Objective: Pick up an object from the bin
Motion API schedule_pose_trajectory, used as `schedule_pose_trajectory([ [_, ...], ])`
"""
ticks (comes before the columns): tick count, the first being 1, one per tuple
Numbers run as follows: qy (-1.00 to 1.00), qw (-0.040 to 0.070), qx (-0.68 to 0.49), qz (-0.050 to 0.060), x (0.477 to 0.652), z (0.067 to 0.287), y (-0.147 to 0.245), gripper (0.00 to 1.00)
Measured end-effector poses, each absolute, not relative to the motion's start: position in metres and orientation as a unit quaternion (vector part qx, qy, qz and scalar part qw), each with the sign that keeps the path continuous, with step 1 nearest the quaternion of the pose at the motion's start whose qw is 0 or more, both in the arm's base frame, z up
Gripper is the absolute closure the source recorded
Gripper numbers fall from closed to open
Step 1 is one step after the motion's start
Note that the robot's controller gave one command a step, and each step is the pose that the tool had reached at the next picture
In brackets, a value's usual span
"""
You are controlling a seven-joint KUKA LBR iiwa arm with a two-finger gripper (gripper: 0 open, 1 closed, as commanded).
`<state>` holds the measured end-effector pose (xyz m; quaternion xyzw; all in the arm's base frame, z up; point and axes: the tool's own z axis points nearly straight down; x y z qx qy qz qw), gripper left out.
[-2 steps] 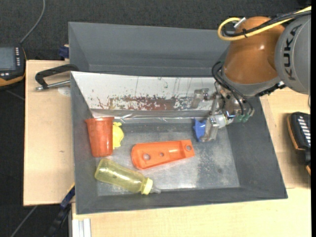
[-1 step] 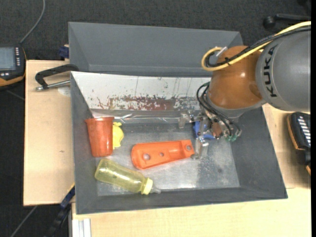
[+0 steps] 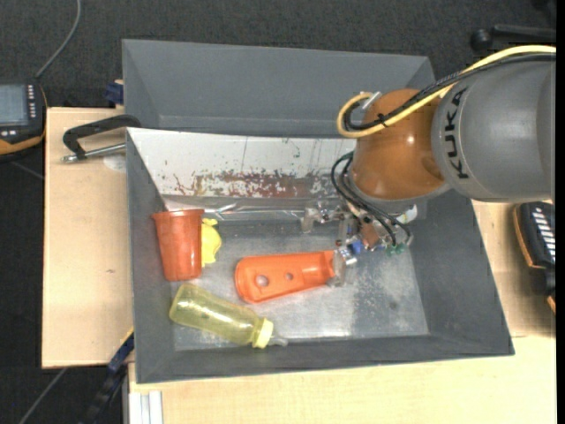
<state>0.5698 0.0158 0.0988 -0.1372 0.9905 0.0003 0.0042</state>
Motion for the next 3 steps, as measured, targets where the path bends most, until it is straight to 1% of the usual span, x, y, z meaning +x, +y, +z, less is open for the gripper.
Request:
schedule_pose_trajectory([
  [1,1.0,0.005,-0.026,0.001,0.553,0.073,0.004,1.0],
  [2,1.0,0.005,-0.026,0.001,0.553,0.073,0.004,1.0],
  [3,1.0,0.008,-0.03,0.002,0.571,0.159,0.002,1.0],
])
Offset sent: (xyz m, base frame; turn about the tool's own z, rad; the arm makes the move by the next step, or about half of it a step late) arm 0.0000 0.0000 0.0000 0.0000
